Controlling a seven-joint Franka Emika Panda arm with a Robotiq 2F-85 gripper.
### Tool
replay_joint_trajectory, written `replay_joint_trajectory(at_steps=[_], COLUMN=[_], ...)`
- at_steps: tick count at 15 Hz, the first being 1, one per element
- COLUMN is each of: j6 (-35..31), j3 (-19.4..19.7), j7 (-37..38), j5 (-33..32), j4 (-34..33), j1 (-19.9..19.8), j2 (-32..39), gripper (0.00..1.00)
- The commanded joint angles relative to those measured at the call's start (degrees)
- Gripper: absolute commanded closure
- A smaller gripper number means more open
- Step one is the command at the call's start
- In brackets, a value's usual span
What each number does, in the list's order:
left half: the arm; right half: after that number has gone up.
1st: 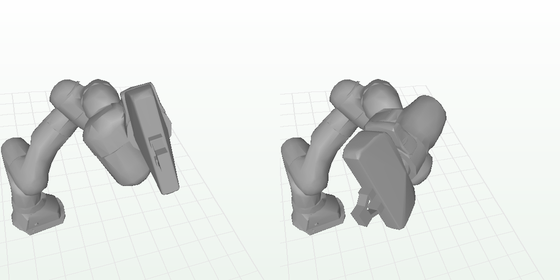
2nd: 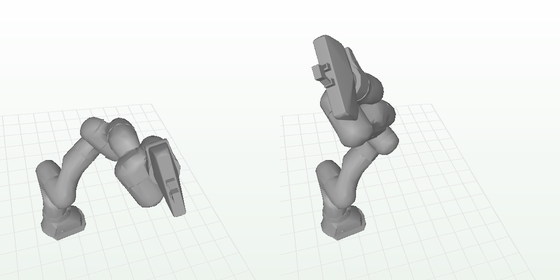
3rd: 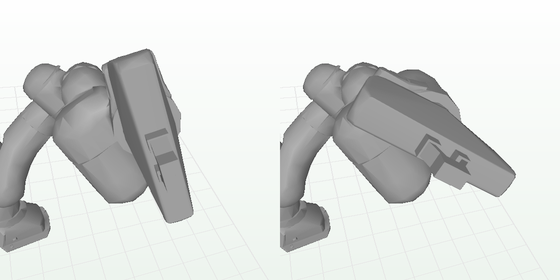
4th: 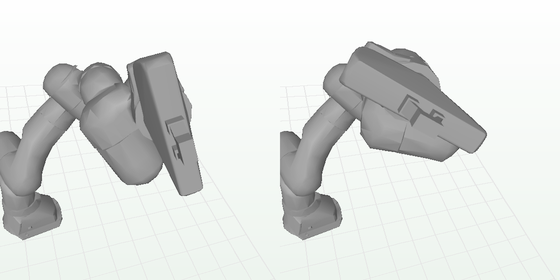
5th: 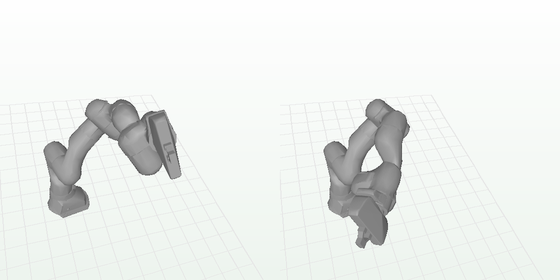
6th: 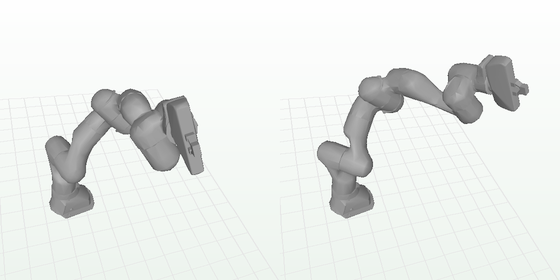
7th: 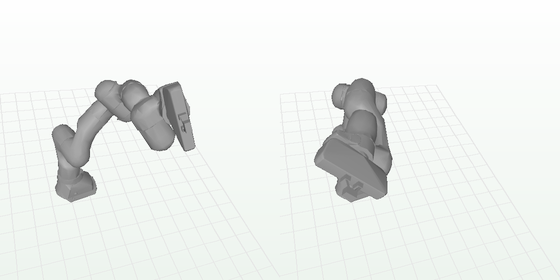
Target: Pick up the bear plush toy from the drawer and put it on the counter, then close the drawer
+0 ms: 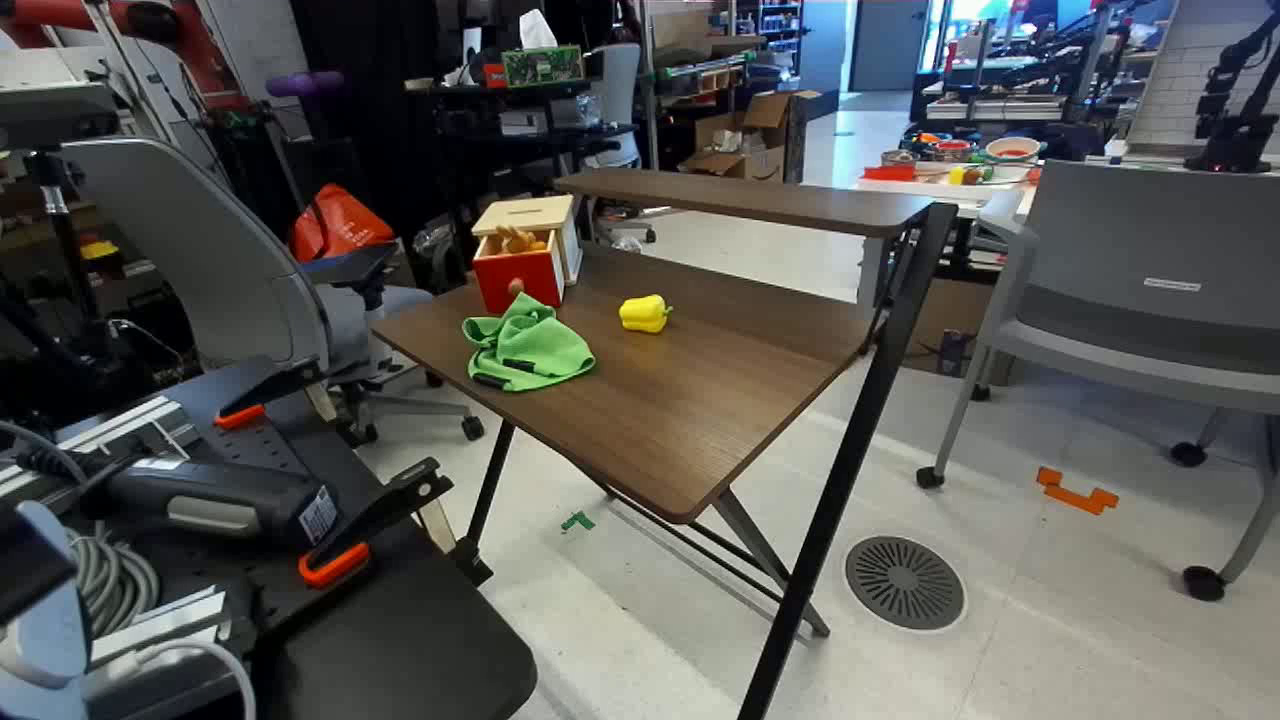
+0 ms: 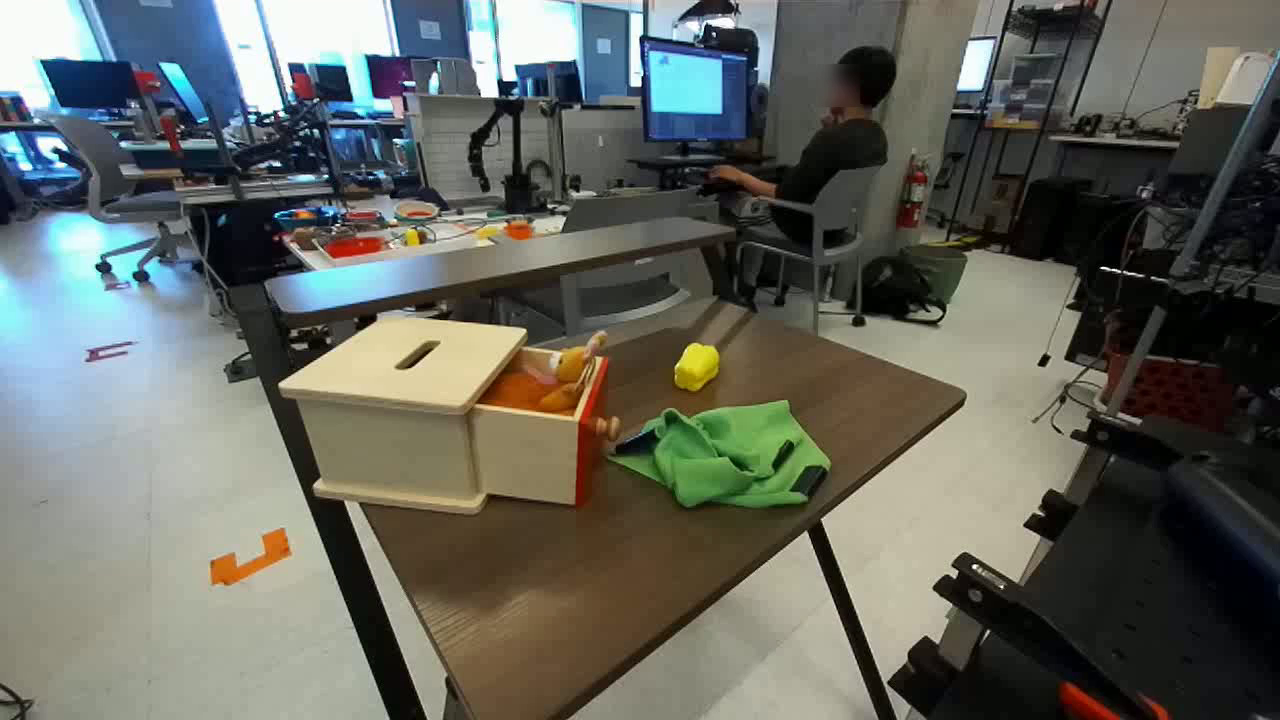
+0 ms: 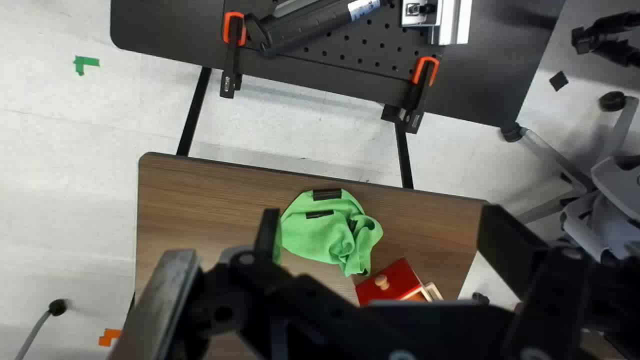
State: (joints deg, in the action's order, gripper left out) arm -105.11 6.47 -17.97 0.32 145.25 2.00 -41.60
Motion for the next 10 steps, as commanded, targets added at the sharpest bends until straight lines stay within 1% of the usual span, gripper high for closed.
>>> replay_joint_trajectory(at_steps=[1, 6, 7, 10], j6=[0.12, 0.11, -1.22, -14.66], j3=[0.04, 0.04, -0.12, -0.88], j7=[0.06, 0.06, 0.42, 3.29], j5=[-0.03, -0.03, 0.13, 2.3], j4=[-0.15, -0.19, -0.07, 1.64], j1=[0.07, 0.07, 0.13, 0.68], j2=[0.02, 0.02, 0.66, 4.57], gripper=[0.0, 0.0, 0.0, 0.0])
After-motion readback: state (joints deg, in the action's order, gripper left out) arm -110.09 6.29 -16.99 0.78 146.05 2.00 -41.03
